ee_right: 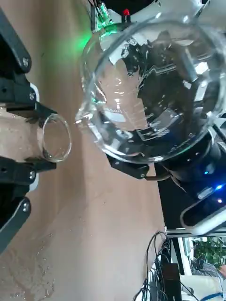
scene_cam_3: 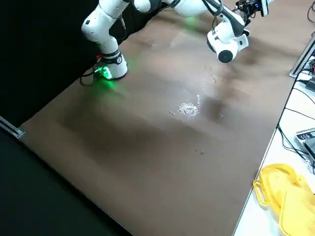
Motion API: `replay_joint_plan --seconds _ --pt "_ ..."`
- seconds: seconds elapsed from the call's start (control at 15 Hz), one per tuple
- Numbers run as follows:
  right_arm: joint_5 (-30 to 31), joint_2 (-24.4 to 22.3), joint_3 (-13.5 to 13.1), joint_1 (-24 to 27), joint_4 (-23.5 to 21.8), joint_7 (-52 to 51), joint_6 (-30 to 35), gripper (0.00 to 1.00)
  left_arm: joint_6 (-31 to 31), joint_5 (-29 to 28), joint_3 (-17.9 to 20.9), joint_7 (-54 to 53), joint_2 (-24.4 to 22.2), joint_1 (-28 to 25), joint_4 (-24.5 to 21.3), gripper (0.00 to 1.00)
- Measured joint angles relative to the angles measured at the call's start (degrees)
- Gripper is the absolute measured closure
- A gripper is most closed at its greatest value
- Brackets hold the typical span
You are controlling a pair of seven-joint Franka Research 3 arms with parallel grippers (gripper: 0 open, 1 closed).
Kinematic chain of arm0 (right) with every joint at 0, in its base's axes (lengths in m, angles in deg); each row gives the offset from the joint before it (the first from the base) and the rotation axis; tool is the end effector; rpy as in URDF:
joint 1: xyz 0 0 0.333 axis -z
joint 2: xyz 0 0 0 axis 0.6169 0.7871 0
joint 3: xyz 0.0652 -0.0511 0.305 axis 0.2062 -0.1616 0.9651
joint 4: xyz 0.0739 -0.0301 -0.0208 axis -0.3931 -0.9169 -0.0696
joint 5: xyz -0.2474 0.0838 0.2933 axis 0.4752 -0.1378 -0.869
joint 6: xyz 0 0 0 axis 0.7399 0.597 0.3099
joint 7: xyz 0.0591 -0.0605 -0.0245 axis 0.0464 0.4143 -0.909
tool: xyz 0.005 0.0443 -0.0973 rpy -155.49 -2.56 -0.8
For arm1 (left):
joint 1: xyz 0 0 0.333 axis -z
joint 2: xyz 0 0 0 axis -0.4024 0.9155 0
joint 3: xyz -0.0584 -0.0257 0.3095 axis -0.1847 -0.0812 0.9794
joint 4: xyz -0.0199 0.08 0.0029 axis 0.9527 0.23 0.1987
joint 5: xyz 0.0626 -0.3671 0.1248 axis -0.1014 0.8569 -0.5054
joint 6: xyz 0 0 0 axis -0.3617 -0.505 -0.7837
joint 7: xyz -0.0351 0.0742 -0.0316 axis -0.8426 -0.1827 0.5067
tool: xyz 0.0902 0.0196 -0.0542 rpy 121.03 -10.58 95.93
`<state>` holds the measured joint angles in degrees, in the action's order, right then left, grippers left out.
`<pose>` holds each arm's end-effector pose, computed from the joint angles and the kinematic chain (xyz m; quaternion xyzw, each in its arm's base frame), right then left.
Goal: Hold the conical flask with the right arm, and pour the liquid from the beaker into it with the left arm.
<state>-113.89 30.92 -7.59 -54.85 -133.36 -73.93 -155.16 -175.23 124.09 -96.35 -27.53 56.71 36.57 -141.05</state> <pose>0.6162 0.3324 0.1937 -0.5697 -0.5599 -0.3457 0.4924 0.6018 -0.3780 0.2607 0.6934 -0.3420 0.0270 0.6336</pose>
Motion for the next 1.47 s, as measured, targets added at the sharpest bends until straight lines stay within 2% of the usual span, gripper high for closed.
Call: replay_joint_plan --seconds 0.27,0.4,0.53,0.8,1.0,1.2,1.27,1.47 --pt "0.00 0.00 -0.51 0.55 0.00 0.00 -0.03 0.61 2.68 3.56 0.03 -12.46 0.03 -1.24 0.06 0.03" --pt "0.04 0.00 -0.94 2.43 0.00 0.00 0.25 0.61 4.25 4.27 0.02 -19.23 0.02 -3.27 0.21 0.03" --pt "1.24 0.00 -1.64 5.75 0.00 -0.02 3.51 0.61 6.81 4.44 0.03 -26.12 0.02 -5.91 0.30 0.03" --pt "8.16 -0.04 -2.30 15.26 0.01 -0.08 12.52 0.61 14.88 4.35 0.48 -35.79 0.04 -12.88 0.12 0.03" --pt "13.15 -0.19 -2.42 21.98 0.22 -0.14 19.03 0.61 20.10 1.45 1.93 -44.42 0.77 -17.97 -0.33 0.03" --pt "19.50 -0.48 -2.49 29.43 0.76 -0.36 25.03 0.61 22.82 -1.62 2.42 -52.91 3.42 -22.76 -0.53 0.03" --pt "22.65 -0.49 -2.56 34.83 1.22 -1.40 30.02 0.61 23.30 -2.10 3.57 -58.77 5.32 -24.90 -0.52 0.03" --pt "28.16 -0.45 -2.61 41.90 1.26 -5.30 32.76 0.61 23.60 -2.10 6.29 -66.78 8.14 -26.42 -0.53 0.03"
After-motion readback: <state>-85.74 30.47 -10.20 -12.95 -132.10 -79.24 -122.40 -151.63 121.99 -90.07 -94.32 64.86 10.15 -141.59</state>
